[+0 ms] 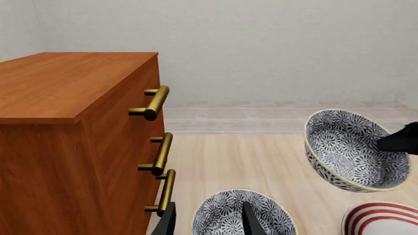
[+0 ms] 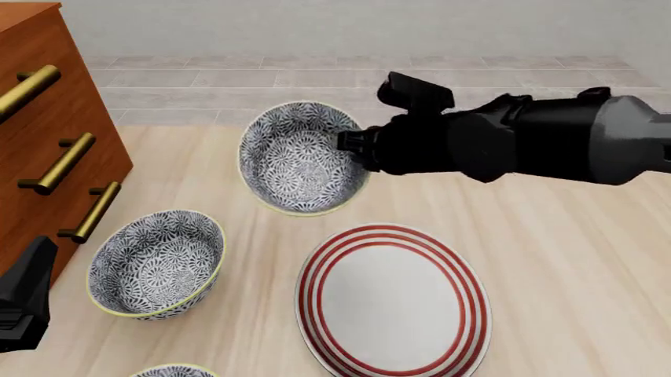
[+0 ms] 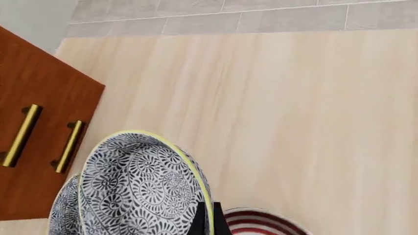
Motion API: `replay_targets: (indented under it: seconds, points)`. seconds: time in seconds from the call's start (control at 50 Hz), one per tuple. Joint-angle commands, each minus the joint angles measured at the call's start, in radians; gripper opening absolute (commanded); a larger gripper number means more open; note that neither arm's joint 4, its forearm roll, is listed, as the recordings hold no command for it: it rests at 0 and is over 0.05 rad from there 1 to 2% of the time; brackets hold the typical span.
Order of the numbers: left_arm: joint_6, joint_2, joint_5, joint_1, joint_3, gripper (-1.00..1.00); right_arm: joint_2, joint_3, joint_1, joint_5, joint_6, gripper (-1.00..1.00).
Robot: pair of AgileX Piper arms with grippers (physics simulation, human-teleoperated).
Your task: Pick up the bowl and put it in the front on the plate.
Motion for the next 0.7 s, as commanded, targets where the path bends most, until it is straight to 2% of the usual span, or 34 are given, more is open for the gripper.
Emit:
replay_targets:
  seconds: [0.02, 0.7]
  points:
    - [0.000, 0.000, 0.000, 0.000, 0.000, 1.00, -0.121, 0.127, -0.017, -0.028, 0.034, -1.00]
    - [0.000, 0.000, 0.000, 0.000, 0.000, 1.00, -0.414, 0.364, -0.096, 0.049, 0.083, -1.00]
